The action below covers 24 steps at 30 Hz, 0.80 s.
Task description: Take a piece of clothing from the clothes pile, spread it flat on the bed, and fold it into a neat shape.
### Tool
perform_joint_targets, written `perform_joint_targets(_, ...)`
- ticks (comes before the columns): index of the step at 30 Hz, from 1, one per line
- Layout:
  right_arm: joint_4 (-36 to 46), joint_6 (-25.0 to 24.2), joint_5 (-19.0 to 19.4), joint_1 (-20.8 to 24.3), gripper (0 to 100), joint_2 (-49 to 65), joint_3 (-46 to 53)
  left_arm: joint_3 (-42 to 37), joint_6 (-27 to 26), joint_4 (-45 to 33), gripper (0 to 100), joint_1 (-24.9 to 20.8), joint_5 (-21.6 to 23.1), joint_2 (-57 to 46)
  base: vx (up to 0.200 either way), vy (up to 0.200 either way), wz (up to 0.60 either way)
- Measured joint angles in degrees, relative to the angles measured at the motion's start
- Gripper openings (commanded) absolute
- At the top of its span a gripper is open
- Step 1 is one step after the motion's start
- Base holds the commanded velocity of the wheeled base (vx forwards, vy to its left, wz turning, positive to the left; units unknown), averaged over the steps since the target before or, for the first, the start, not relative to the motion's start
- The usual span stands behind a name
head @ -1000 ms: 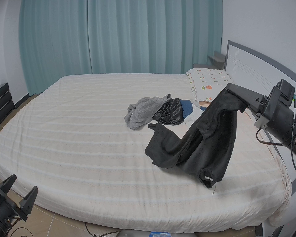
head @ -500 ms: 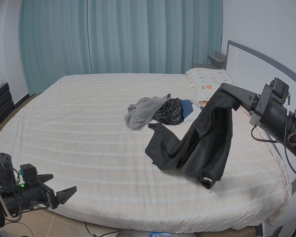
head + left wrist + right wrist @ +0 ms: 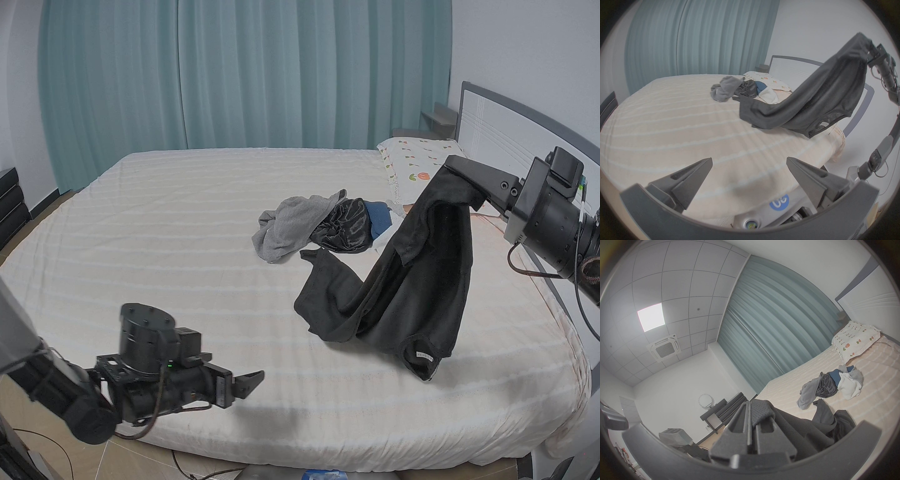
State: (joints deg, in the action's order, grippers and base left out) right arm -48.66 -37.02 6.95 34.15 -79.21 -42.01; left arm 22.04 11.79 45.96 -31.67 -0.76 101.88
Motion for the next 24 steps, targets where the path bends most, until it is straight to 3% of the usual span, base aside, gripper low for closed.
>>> perform_joint_targets(9,-0.1,0.6,-0.3,0.3,0,-0.1,-0.7,9.0,4.6,16.2,100,-7.1,-5.4,18.9,0.0,0.0,0.0)
perform_joint_targets(15,-0.3,0.7,-0.4,0.4,0,-0.1,-0.9,16.8,6.0,20.2,100,-8.7,-9.4,28.3,0.0,0.0,0.0)
perform_joint_targets(20,-0.4,0.7,-0.4,0.4,0,-0.1,-1.0,21.9,6.3,21.0,100,-9.2,-9.9,33.6,0.0,0.0,0.0)
perform_joint_targets(24,-0.4,0.7,-0.4,0.3,0,-0.1,-1.2,24.7,6.3,22.3,100,-9.4,-6.9,36.5,0.0,0.0,0.0)
